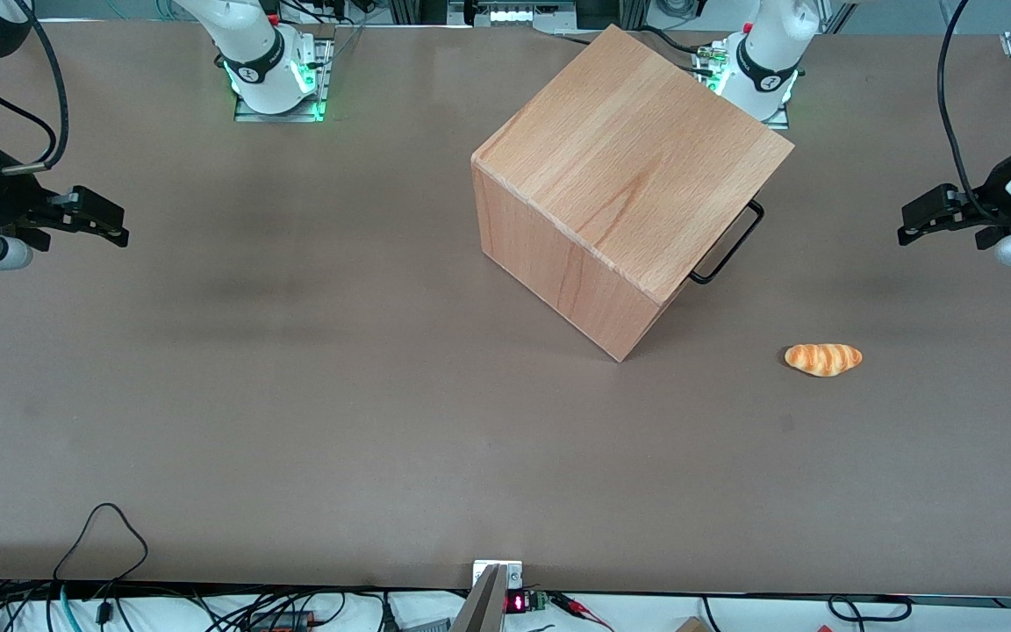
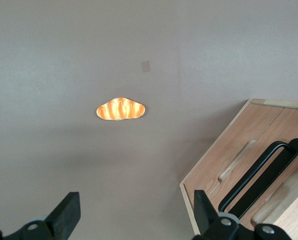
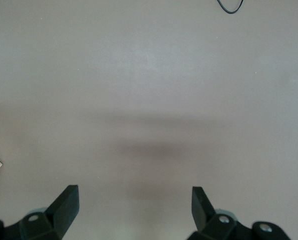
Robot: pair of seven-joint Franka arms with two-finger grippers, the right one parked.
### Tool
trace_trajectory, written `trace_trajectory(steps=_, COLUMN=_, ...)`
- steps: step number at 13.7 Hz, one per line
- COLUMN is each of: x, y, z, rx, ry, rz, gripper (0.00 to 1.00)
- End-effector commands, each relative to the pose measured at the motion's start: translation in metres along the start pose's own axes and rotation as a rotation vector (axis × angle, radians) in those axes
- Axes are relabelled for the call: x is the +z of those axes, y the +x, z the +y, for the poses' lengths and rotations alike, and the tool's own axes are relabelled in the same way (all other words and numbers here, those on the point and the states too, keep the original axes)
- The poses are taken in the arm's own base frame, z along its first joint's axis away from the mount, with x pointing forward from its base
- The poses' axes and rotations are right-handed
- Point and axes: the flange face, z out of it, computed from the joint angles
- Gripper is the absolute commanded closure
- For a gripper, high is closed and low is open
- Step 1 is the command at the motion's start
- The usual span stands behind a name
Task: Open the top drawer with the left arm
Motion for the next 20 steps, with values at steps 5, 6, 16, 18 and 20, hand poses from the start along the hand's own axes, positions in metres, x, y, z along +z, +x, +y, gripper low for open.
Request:
trace_trajectory(steps=5, x=-0.005, y=-0.001, z=0.000, rx=0.015, ry=0.012, rz=-0.008, gripper=0.00)
trace_trajectory(steps=6, x=-0.004, y=-0.001, z=-0.001, rx=0.014, ry=0.007, rz=-0.010, gripper=0.00)
trace_trajectory(steps=16, x=0.041, y=0.006, z=0.013, rx=0.046, ry=-0.104, rz=-0.071, gripper=0.00)
trace_trajectory(steps=18, x=0.064, y=0.010, z=0.036, rx=0.120, ry=-0.105, rz=-0.084, gripper=0.00)
trace_trajectory(steps=20, x=0.082, y=0.013, z=0.051, rx=0.204, ry=-0.107, rz=-0.076, gripper=0.00)
